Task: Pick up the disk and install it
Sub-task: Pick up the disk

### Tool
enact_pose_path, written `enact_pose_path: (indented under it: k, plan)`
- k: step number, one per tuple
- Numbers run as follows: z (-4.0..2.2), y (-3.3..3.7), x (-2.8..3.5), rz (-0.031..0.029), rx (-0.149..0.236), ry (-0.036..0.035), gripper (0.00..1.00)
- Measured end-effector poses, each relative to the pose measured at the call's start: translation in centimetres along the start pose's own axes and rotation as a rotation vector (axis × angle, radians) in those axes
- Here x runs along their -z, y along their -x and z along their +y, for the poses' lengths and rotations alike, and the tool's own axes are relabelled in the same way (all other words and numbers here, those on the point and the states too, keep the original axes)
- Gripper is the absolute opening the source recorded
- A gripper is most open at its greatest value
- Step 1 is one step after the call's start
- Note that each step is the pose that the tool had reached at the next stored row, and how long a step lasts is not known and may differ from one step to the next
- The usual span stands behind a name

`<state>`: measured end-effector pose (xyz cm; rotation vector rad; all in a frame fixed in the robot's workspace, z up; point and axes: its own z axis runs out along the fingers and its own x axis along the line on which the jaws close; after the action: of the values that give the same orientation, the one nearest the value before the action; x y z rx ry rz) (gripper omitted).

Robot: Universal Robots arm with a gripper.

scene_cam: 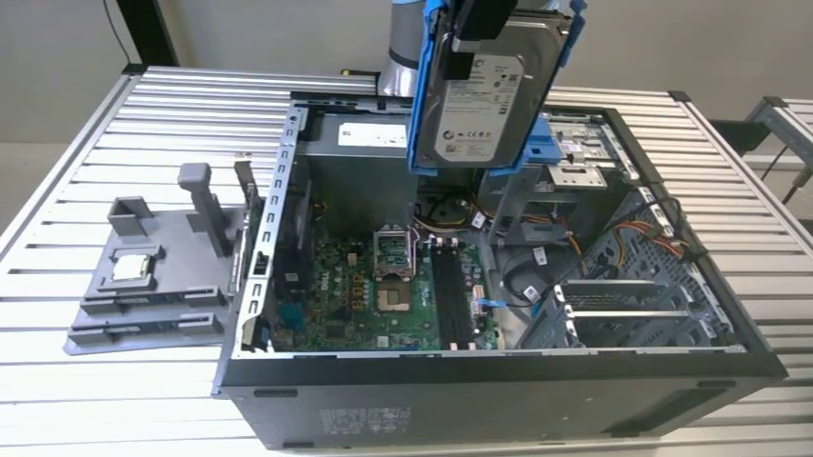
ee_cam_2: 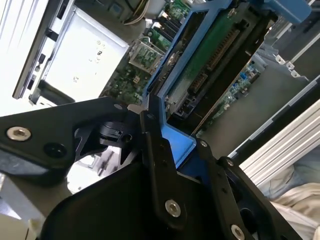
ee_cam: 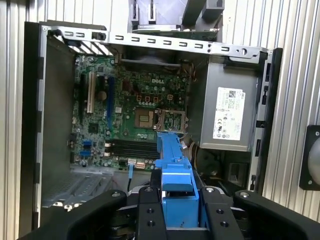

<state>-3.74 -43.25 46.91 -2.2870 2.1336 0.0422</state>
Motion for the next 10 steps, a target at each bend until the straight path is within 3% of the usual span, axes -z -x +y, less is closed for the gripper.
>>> enact_pose_path:
  k: [10]
  plan:
    - [-1.32,-1.85,0.0,0.0,0.0,0.0,0.0]
